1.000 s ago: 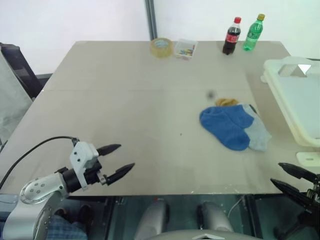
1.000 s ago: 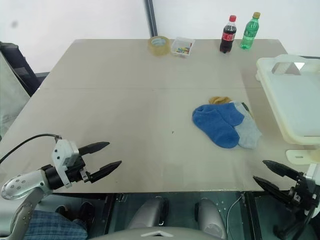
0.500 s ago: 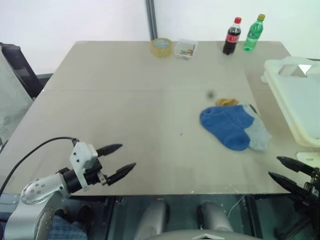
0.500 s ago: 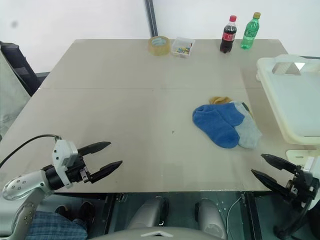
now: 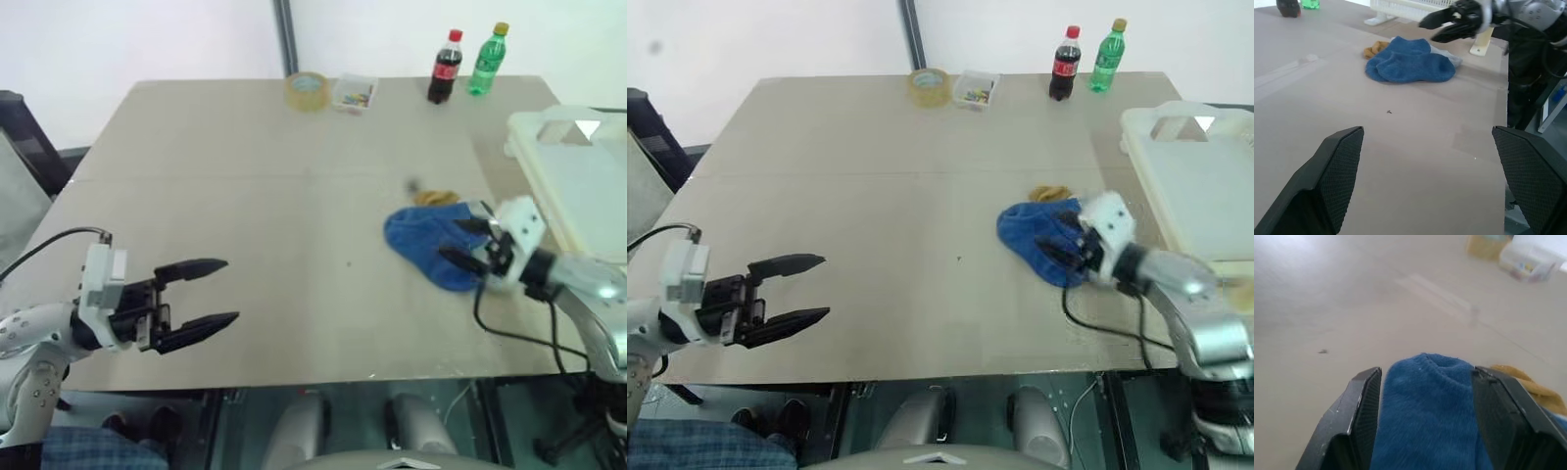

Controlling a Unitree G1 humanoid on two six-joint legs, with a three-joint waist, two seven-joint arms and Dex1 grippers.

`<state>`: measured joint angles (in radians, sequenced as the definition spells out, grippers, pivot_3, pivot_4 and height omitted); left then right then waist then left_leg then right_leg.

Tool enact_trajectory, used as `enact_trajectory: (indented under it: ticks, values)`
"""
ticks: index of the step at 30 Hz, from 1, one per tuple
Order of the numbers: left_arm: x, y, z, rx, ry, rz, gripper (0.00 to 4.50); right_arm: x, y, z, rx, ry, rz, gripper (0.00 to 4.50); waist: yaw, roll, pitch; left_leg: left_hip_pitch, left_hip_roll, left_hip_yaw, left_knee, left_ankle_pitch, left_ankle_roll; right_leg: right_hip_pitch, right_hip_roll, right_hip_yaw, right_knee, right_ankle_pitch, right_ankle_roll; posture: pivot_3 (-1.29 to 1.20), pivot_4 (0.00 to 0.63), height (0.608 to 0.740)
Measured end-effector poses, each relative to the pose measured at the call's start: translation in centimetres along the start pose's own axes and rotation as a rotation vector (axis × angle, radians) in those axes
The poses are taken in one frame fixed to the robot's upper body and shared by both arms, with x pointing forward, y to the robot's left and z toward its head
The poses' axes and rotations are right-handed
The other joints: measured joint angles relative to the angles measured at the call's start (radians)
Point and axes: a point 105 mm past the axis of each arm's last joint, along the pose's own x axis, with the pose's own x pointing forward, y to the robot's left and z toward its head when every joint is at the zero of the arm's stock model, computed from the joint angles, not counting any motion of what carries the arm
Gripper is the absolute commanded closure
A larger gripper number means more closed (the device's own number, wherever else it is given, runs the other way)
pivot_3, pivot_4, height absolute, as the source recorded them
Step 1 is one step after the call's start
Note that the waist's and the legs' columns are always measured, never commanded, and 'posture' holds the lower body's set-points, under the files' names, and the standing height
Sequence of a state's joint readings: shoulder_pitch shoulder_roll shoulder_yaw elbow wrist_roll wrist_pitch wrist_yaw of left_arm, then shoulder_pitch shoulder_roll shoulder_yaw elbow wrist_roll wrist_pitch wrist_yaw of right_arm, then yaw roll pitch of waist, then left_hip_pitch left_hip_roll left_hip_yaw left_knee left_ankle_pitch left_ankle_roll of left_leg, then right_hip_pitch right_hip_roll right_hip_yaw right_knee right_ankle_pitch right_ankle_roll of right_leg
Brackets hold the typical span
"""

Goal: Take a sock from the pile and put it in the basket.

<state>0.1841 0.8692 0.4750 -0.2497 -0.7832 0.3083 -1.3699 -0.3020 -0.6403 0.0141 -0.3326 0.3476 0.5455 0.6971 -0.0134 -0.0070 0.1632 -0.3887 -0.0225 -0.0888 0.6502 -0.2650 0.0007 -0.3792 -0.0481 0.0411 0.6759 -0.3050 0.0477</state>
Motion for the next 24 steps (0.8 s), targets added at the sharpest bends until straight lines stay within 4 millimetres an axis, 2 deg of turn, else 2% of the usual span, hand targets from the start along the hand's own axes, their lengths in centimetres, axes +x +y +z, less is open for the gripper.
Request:
enact_trajectory:
  ticks: [3, 5, 12, 15, 16, 18, 20, 24]
  values:
    - [-0.1, -0.1, -0.2, 0.007, 0.009, -0.014, 0.00, 2.3, 0.5, -0.8, 0.001, 0.068, 0.018, 1.55, -0.001, -0.001, 0.000, -0.010, -0.001, -0.001, 0.000, 0.001, -0.001, -0.009, -0.001, 0.000, -0.002, 0.000, 0.000, 0.00, 0.150, 0.740]
    - [0.0, 0.2, -0.1, 0.029, 0.015, -0.011, 0.00, 4.3, 0.5, -1.6, -0.010, 0.137, 0.024, 1.55, -0.005, -0.001, 0.000, -0.011, -0.003, 0.003, 0.000, 0.001, -0.001, -0.012, -0.003, 0.001, 0.002, 0.000, 0.000, 0.00, 0.150, 0.740]
    - [0.4, 0.6, -0.4, 0.027, -0.030, 0.054, 0.00, 6.2, 0.5, -2.7, 0.003, 0.191, 0.022, 1.55, -0.005, -0.001, 0.000, -0.010, -0.002, 0.002, 0.001, 0.000, 0.000, -0.013, -0.002, 0.001, 0.004, 0.001, 0.001, 0.00, 0.150, 0.740]
    - [0.7, 0.6, -0.2, 0.027, -0.048, 0.074, 0.00, 6.3, 0.5, -2.9, -0.002, 0.197, 0.017, 2.52, -0.006, -0.001, 0.000, -0.010, -0.002, 0.002, 0.002, 0.000, 0.000, -0.013, -0.002, 0.001, 0.006, 0.001, 0.001, 0.00, 0.150, 0.740]
    - [0.7, 0.6, -0.1, 0.027, -0.049, 0.075, 0.00, 6.4, 0.5, -2.8, -0.001, 0.195, 0.017, 2.69, -0.006, -0.001, 0.000, -0.010, -0.002, 0.002, 0.002, 0.000, 0.000, -0.013, -0.002, 0.001, 0.006, 0.001, 0.001, 0.00, 0.150, 0.740]
    - [0.7, 0.7, -0.1, 0.027, -0.050, 0.087, 0.00, 6.6, 0.7, -2.7, -0.005, 0.189, 0.018, 3.69, -0.008, -0.001, 0.000, -0.010, -0.002, 0.002, 0.002, 0.000, 0.000, -0.013, -0.001, 0.001, 0.007, 0.001, 0.001, 0.00, 0.150, 0.740]
    - [0.7, 0.7, -0.1, 0.027, -0.050, 0.089, 0.00, 6.6, 0.6, -2.7, -0.009, 0.189, 0.017, 4.46, -0.010, -0.001, 0.000, -0.009, -0.002, 0.002, 0.002, 0.000, 0.000, -0.013, -0.001, 0.001, 0.007, 0.001, 0.001, 0.00, 0.150, 0.740]
    - [0.7, 0.8, -0.1, 0.026, -0.053, 0.097, 0.00, 6.6, 0.7, -2.7, -0.017, 0.189, 0.020, 4.46, -0.016, -0.001, 0.000, -0.009, -0.002, 0.002, 0.002, 0.000, 0.000, -0.013, -0.001, 0.001, 0.008, 0.001, 0.001, 0.00, 0.150, 0.740]
